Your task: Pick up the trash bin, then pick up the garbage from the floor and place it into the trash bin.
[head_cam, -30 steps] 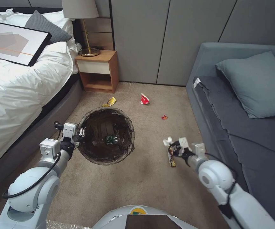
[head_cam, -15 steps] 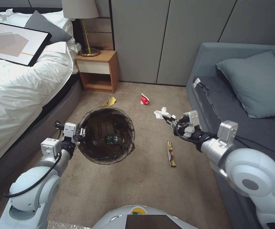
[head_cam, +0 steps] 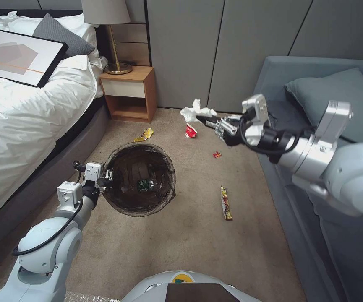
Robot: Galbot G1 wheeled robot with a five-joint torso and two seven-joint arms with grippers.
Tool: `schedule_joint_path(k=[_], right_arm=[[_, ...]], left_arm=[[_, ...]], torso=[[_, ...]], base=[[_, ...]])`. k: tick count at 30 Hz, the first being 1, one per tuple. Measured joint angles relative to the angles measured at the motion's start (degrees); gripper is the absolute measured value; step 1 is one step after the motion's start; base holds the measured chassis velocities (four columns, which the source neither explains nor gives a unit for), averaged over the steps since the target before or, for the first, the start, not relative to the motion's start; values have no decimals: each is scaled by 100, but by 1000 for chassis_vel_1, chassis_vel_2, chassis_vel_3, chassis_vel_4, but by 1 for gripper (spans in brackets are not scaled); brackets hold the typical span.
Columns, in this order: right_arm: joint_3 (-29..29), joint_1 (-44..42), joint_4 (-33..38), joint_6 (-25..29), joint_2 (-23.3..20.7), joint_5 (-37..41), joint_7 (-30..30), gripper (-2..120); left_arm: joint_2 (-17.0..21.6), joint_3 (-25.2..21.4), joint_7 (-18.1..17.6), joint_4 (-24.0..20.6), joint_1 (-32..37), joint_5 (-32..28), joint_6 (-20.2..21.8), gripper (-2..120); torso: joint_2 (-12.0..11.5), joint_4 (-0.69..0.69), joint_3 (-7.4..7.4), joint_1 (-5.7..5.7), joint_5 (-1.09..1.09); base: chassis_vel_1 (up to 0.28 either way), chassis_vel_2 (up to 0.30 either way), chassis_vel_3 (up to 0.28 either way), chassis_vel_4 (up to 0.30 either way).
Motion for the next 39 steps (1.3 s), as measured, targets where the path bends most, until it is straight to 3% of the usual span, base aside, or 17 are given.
schedule_joint_path(k=[2, 5, 6, 9, 10, 13, 16, 30, 39], right_arm=[[-93, 98, -44, -7, -20, 55, 1, 0], [-1103, 1045, -409, -106, -11, 459, 114, 0], [-1103, 1045, -409, -106, -11, 459, 114, 0], [-2038, 1892, -617, -132, 300, 588, 316, 0], [-2038, 1892, -617, -132, 300, 588, 316, 0], [-2933, 2469, -827, -134, 839, 741, 741, 0], [-3293, 2522, -891, -136, 1058, 745, 938, 0], [-4169, 2420, -870, -139, 1331, 1020, 1524, 0], [-4373, 2155, -958, -138, 1361, 1045, 1719, 0]], left_arm=[[-2, 3, 0, 19, -13, 0, -1, 0], [-8, 18, -3, 158, -112, -2, -3, 0], [-8, 18, -3, 158, -112, -2, -3, 0], [3, 0, -4, 279, -184, -14, -6, 0], [3, 0, -4, 279, -184, -14, -6, 0], [40, -42, -3, 371, -234, -37, -7, 0], [49, -58, -3, 414, -252, -49, -7, 0], [28, -52, -2, 537, -357, -51, -8, 0], [25, -77, -1, 355, -279, -65, 19, 0]], torso=[[0, 0, 0, 0, 0], [0, 0, 0, 0, 1], [0, 0, 0, 0, 1], [0, 0, 0, 0, -1], [0, 0, 0, 0, -1], [0, 3, 0, 0, -2], [0, 2, 1, 0, -1], [0, 0, 0, 0, 0], [0, 0, 0, 0, 1]], base=[[0, 0, 0, 0], [0, 0, 0, 0], [0, 0, 0, 0], [0, 0, 0, 0], [0, 0, 0, 0], [0, 0, 0, 0], [0, 0, 0, 0], [0, 0, 0, 0], [0, 0, 0, 0]])
